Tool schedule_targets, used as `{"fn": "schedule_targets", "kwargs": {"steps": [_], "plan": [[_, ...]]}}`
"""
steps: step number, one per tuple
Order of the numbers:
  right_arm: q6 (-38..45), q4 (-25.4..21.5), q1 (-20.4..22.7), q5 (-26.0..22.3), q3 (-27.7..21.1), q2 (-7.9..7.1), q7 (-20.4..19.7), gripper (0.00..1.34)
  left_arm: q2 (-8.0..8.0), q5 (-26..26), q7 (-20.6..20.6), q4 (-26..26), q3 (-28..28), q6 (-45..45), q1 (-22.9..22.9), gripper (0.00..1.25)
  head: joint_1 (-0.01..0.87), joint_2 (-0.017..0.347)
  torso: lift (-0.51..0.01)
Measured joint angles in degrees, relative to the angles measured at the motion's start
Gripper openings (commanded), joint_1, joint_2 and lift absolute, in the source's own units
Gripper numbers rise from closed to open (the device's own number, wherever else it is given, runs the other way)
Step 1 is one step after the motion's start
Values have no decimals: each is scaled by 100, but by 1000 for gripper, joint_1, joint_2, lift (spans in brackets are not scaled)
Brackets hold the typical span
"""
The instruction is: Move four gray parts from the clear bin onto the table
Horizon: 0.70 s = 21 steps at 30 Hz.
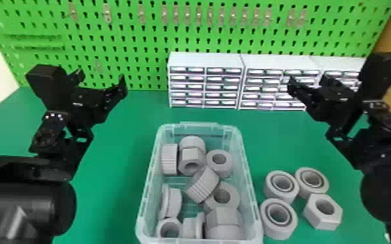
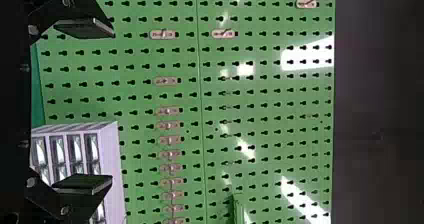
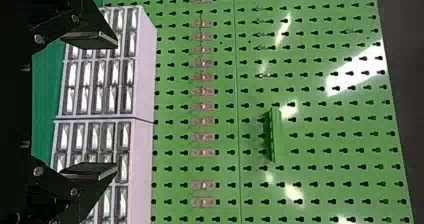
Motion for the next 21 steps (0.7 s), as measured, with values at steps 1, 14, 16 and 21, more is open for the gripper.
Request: {"fn": "schedule_targets", "kwargs": {"steps": [1, 14, 16, 21], "plan": [[0, 0, -10, 4, 5, -2, 0, 939, 0, 1, 0, 1, -3, 0, -1, 1009, 678, 34, -50], [0, 0, 3, 14, 15, -15, 0, 939, 1, 5, 0, 20, -69, 0, -19, 1009, 678, 34, -50], [0, 4, 5, 25, 9, -16, 0, 939, 1, 11, -1, 21, -68, 0, -23, 1009, 678, 34, -50], [0, 31, 14, 45, -10, -6, -2, 939, 4, 6, 0, 34, -109, 0, -24, 1009, 678, 34, -50]]}}
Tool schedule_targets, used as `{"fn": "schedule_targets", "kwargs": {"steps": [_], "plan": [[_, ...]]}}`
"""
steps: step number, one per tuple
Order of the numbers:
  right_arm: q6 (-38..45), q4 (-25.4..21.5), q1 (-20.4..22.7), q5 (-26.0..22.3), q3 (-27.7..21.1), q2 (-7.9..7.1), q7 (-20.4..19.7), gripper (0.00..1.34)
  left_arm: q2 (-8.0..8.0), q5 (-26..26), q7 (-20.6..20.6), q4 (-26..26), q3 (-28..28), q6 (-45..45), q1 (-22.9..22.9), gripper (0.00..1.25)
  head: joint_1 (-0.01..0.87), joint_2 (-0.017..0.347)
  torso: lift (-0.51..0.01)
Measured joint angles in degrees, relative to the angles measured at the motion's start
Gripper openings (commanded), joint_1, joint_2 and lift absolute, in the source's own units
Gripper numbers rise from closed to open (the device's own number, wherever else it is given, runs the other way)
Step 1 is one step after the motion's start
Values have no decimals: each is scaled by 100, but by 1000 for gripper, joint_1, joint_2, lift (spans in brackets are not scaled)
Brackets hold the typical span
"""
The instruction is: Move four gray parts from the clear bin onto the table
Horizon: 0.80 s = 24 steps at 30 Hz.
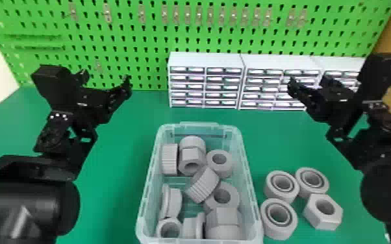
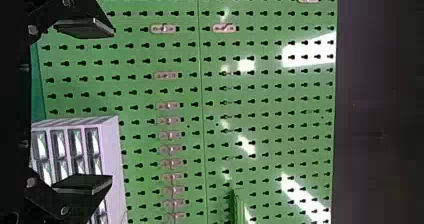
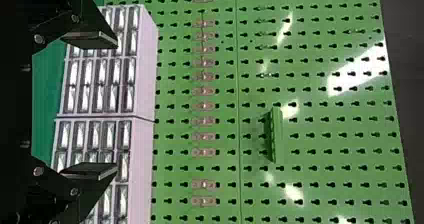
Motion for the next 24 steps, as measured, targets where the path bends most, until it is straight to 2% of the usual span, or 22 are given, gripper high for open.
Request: {"fn": "schedule_targets", "kwargs": {"steps": [10, 24], "plan": [[-13, 93, 79, -37, -39, 53, -5, 939, 7, -8, 0, 5, 9, 0, 4, 1009, 678, 34, -50], [-25, 95, 136, 5, -152, 38, -1, 939, 36, -118, -3, 13, -88, -59, -24, 1009, 678, 34, -50]]}}
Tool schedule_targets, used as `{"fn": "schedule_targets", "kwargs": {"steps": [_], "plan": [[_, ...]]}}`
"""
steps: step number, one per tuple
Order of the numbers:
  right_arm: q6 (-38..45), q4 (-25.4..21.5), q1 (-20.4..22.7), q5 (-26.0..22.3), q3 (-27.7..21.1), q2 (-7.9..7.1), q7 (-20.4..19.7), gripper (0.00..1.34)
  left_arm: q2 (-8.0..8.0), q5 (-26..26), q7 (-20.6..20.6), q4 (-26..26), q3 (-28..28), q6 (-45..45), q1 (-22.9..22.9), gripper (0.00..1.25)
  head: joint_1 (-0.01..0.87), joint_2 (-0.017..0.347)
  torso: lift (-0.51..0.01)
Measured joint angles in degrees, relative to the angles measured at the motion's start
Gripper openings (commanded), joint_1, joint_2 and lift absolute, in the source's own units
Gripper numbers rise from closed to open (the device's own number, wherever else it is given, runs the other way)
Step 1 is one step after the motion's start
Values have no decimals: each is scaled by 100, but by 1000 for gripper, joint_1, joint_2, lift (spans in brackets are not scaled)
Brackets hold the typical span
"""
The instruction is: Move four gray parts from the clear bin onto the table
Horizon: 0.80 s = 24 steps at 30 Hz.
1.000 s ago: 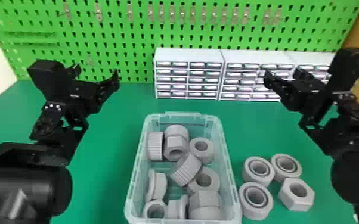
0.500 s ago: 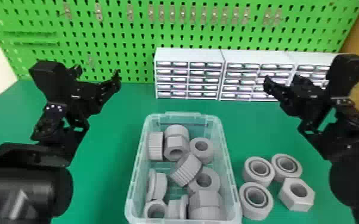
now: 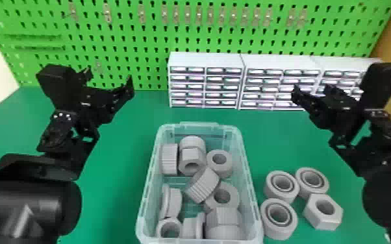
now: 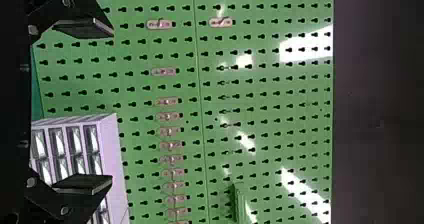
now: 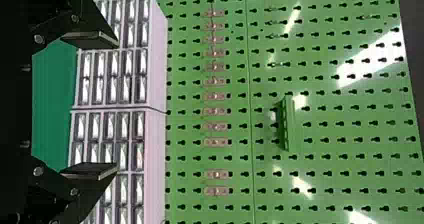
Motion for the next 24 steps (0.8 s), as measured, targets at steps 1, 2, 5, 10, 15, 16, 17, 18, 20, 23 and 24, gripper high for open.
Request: {"fn": "schedule_targets", "kwargs": {"steps": [1, 2, 5, 10, 15, 16, 17, 18, 20, 23, 24], "plan": [[-1, -4, 3, -4, -7, -1, -1, 939, 0, -1, 0, 0, -1, -1, -4, 1008, 678, 34, -50], [-1, -8, 4, -8, -14, -5, -2, 939, 0, -1, 2, 0, -1, -2, -11, 1009, 678, 34, -50], [-1, -10, -8, -11, -18, -13, -3, 939, 0, -1, 3, 0, -3, -3, -16, 1009, 678, 34, -50], [2, -10, -33, -12, -23, -9, -2, 939, 5, -46, 0, 0, -44, -21, -28, 1009, 678, 34, -50], [5, -4, -21, -12, -24, 5, 0, 939, 19, -105, 0, 0, -68, -71, -30, 1009, 678, 34, -50], [5, -4, -20, -12, -25, 7, 0, 939, 20, -107, 0, 0, -66, -78, -30, 1009, 678, 34, -50], [6, -4, -20, -13, -27, 7, -1, 939, 20, -108, 0, 0, -65, -82, -29, 1009, 678, 34, -50], [7, -4, -20, -14, -31, 7, -1, 939, 20, -108, 0, 0, -65, -87, -29, 1009, 678, 34, -50], [8, -4, -18, -18, -40, 6, 0, 939, 20, -109, -1, 0, -66, -97, -28, 1009, 678, 34, -50], [9, -3, -11, -20, -46, 3, 0, 939, 24, -109, -1, 0, -65, -109, -24, 1008, 678, 34, -50], [9, -3, -9, -20, -45, 2, 0, 939, 25, -108, -1, 0, -62, -112, -22, 1008, 678, 34, -50]]}}
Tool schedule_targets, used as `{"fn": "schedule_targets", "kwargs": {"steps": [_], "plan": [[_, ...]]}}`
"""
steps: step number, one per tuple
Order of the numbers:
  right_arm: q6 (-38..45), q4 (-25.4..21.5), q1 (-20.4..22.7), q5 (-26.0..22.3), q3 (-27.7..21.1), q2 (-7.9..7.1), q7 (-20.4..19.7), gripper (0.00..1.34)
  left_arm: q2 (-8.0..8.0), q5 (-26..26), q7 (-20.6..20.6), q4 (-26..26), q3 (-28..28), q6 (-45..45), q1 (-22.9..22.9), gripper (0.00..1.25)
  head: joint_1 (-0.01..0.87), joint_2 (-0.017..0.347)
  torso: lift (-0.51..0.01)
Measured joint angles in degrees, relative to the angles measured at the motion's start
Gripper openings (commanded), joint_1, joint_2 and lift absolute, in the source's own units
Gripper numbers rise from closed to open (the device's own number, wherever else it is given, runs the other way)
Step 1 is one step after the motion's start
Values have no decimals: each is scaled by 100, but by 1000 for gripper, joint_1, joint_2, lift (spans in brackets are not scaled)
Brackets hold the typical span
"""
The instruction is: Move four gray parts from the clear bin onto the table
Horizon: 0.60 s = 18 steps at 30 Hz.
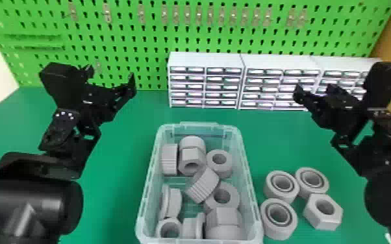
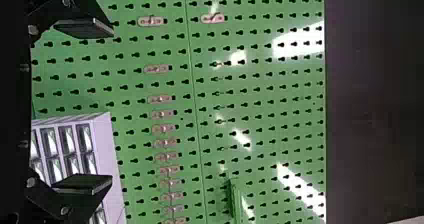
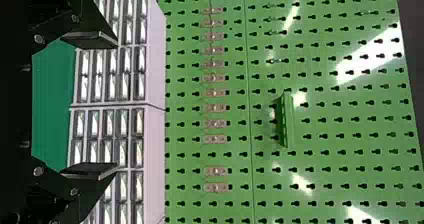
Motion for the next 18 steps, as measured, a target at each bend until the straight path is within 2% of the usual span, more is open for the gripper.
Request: {"fn": "schedule_targets", "kwargs": {"steps": [18], "plan": [[76, 0, 6, -27, 42, -72, 0, 939, 30, 79, 3, 0, 0, -5, 29, 1009, 678, 34, -50]]}}
